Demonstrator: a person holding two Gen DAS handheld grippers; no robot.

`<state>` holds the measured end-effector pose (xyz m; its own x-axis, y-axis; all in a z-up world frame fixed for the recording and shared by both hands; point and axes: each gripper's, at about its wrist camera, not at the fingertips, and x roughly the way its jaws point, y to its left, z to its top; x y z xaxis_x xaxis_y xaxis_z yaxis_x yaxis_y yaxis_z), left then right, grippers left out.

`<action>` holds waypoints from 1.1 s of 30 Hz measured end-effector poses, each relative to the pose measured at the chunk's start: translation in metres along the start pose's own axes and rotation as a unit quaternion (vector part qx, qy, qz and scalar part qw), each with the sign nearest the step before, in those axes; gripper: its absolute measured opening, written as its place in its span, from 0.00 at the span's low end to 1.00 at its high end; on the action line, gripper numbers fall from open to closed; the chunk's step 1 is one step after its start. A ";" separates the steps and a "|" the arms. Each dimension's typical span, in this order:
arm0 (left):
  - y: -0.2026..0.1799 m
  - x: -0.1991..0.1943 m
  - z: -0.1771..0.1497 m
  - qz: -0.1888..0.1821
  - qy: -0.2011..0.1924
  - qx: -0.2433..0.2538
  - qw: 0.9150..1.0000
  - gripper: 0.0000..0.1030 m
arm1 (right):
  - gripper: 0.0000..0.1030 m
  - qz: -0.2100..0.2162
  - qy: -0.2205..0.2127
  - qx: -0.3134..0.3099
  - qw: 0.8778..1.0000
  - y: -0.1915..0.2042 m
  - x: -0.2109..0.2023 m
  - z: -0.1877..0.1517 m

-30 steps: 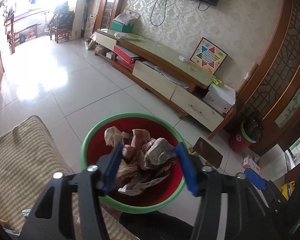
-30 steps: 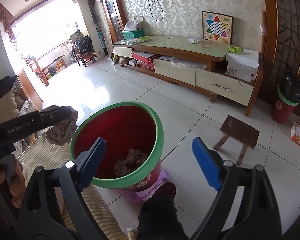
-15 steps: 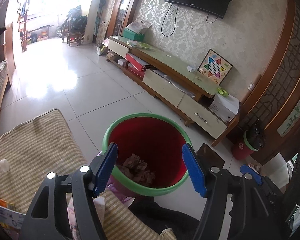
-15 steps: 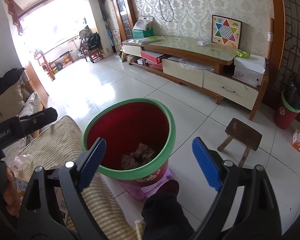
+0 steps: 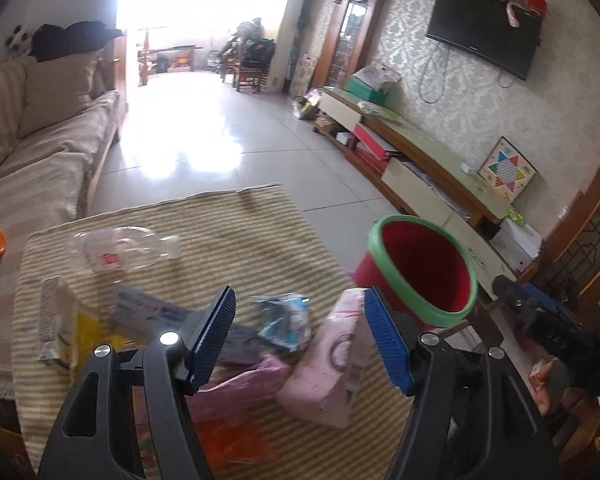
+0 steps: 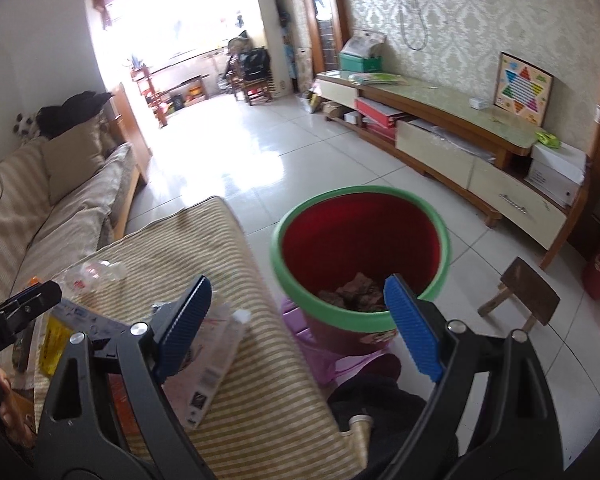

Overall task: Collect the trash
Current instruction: 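Grasp the yellow carton with the left gripper while the right reaches for the toothpaste box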

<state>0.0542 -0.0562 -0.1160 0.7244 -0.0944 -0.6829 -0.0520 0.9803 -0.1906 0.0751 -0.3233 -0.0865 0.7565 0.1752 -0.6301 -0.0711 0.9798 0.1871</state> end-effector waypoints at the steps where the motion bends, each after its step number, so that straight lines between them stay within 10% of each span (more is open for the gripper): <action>1: 0.015 -0.003 -0.003 0.017 0.000 -0.007 1.000 0.62 | 0.84 0.006 0.002 -0.006 1.000 0.006 0.000 -0.002; 8: 0.126 -0.005 -0.029 0.117 0.031 -0.094 0.988 0.61 | 0.85 0.036 0.023 -0.044 0.998 0.041 0.003 -0.008; 13: 0.171 0.025 -0.051 0.095 0.095 -0.144 0.980 0.50 | 0.85 0.048 0.027 -0.063 0.997 0.057 0.001 -0.012; 23: 0.207 0.065 -0.065 0.104 0.118 -0.191 0.969 0.52 | 0.85 0.058 0.044 -0.093 0.993 0.077 0.005 -0.017; 25: 0.209 0.066 -0.065 0.110 0.120 -0.192 0.968 0.33 | 0.85 0.062 0.049 -0.100 0.992 0.082 0.008 -0.018; 33: 0.205 0.042 -0.075 0.103 0.092 -0.200 0.970 0.23 | 0.85 0.128 0.077 -0.172 0.974 0.131 0.033 -0.014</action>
<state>0.0229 0.1279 -0.2368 0.5383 0.0303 -0.8422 -0.4716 0.8390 -0.2713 0.0818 -0.1875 -0.0934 0.5811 0.4040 -0.7065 -0.4779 0.8721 0.1057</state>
